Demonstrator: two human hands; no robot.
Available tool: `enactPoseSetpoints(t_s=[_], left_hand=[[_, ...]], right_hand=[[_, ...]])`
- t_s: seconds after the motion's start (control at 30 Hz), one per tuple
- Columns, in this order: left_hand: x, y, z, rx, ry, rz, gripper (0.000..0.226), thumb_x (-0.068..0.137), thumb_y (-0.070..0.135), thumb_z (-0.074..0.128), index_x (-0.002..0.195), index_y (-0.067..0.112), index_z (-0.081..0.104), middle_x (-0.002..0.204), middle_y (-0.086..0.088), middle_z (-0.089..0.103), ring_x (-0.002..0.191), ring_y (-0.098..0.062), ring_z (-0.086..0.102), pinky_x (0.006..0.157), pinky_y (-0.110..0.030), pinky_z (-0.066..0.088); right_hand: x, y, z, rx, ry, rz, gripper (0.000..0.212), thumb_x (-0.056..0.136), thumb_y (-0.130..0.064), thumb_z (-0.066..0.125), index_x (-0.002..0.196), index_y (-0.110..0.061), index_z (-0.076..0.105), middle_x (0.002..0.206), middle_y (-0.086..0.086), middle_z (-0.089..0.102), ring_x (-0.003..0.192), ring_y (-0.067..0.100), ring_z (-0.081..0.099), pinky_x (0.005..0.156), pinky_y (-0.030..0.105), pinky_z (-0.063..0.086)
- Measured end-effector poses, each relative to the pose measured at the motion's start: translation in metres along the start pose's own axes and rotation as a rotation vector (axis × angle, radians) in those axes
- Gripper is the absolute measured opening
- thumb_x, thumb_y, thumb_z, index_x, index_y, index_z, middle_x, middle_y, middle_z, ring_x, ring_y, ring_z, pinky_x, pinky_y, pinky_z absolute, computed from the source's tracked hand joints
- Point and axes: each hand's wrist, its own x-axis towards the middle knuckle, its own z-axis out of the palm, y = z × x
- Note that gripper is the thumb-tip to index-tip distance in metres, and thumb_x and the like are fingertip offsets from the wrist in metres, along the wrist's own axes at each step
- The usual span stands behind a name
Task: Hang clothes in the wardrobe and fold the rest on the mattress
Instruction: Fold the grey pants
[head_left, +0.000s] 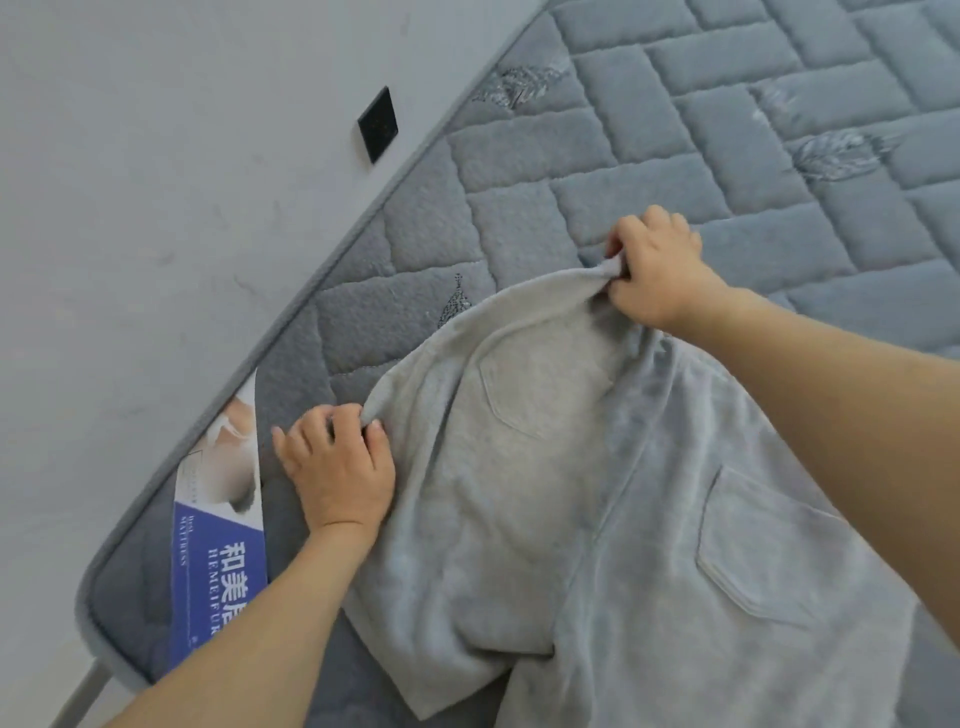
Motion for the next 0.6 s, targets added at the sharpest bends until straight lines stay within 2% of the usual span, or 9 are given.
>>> enactPoseSetpoints(t_s=[0.1, 0.17, 0.2, 0.27, 0.33, 0.37, 0.47, 0.53, 0.6], left_hand=[[-0.011, 0.031, -0.06, -0.219, 0.01, 0.181, 0.021, 0.087, 0.025, 0.049, 0.089, 0.007, 0.058, 0.066, -0.012, 0.056, 0.065, -0.037, 0.055, 0.068, -0.047, 0.044], [-0.042, 0.067, -0.107, -0.354, -0.009, 0.305, 0.013, 0.085, 0.029, 0.049, 0.092, 0.019, 0.054, 0.052, 0.008, 0.042, 0.049, -0.024, 0.047, 0.052, -0.035, 0.042], [-0.065, 0.088, -0.13, -0.406, -0.042, 0.358, 0.013, 0.083, 0.031, 0.049, 0.094, 0.025, 0.052, 0.048, 0.011, 0.035, 0.046, -0.014, 0.042, 0.049, -0.03, 0.038], [-0.122, 0.128, -0.159, -0.453, -0.163, 0.517, 0.018, 0.08, 0.031, 0.049, 0.097, 0.031, 0.051, 0.048, 0.012, 0.033, 0.049, -0.013, 0.043, 0.048, -0.024, 0.031], [-0.184, 0.166, -0.164, -0.371, -0.366, 0.726, 0.019, 0.08, 0.033, 0.047, 0.1, 0.031, 0.048, 0.056, 0.007, 0.049, 0.053, -0.015, 0.052, 0.049, -0.029, 0.035], [-0.212, 0.185, -0.159, -0.31, -0.53, 0.777, 0.019, 0.083, 0.033, 0.045, 0.101, 0.03, 0.044, 0.066, 0.002, 0.059, 0.061, -0.023, 0.059, 0.052, -0.032, 0.037], [-0.278, 0.229, -0.121, -0.164, -1.056, 0.667, 0.016, 0.093, 0.026, 0.047, 0.105, 0.023, 0.037, 0.095, -0.017, 0.065, 0.084, -0.045, 0.06, 0.062, -0.042, 0.037], [-0.303, 0.244, -0.096, -0.102, -1.267, 0.576, 0.022, 0.093, 0.03, 0.052, 0.11, 0.019, 0.042, 0.11, -0.02, 0.063, 0.099, -0.045, 0.06, 0.072, -0.045, 0.043], [-0.315, 0.248, -0.079, -0.165, -1.395, 0.496, 0.033, 0.091, 0.037, 0.051, 0.12, 0.021, 0.051, 0.123, -0.014, 0.062, 0.113, -0.037, 0.059, 0.09, -0.043, 0.049]], right_hand=[[-0.036, 0.019, -0.035, -0.101, 0.127, -0.051, 0.025, 0.083, -0.014, 0.059, 0.108, -0.015, 0.06, 0.124, 0.02, 0.041, 0.114, 0.04, 0.039, 0.098, 0.044, 0.027], [-0.066, 0.037, -0.049, -0.101, 0.159, 0.01, 0.023, 0.083, -0.012, 0.056, 0.105, -0.018, 0.058, 0.126, 0.018, 0.038, 0.114, 0.04, 0.038, 0.097, 0.047, 0.028], [-0.081, 0.047, -0.054, -0.08, 0.169, 0.063, 0.023, 0.084, -0.011, 0.054, 0.106, -0.018, 0.056, 0.126, 0.018, 0.038, 0.113, 0.04, 0.038, 0.095, 0.049, 0.031], [-0.113, 0.066, -0.059, -0.034, 0.195, 0.166, 0.024, 0.087, -0.009, 0.05, 0.11, -0.014, 0.051, 0.126, 0.02, 0.037, 0.109, 0.041, 0.04, 0.088, 0.05, 0.037], [-0.144, 0.086, -0.063, -0.04, 0.192, 0.233, 0.023, 0.09, -0.008, 0.047, 0.113, -0.012, 0.046, 0.125, 0.021, 0.037, 0.105, 0.042, 0.043, 0.084, 0.05, 0.038], [-0.159, 0.098, -0.065, -0.059, 0.165, 0.26, 0.024, 0.091, -0.007, 0.046, 0.114, -0.012, 0.043, 0.125, 0.022, 0.036, 0.103, 0.042, 0.044, 0.084, 0.05, 0.038], [-0.199, 0.143, -0.067, -0.198, 0.046, 0.366, 0.034, 0.087, -0.005, 0.051, 0.118, -0.015, 0.039, 0.13, 0.022, 0.033, 0.108, 0.042, 0.045, 0.09, 0.052, 0.038], [-0.224, 0.173, -0.062, -0.193, -0.05, 0.512, 0.045, 0.089, -0.008, 0.051, 0.13, -0.021, 0.035, 0.137, 0.019, 0.028, 0.117, 0.043, 0.04, 0.095, 0.054, 0.037], [-0.242, 0.192, -0.052, 0.049, -0.124, 0.724, 0.058, 0.093, -0.012, 0.05, 0.144, -0.026, 0.025, 0.146, 0.017, 0.022, 0.125, 0.045, 0.037, 0.098, 0.054, 0.038]])
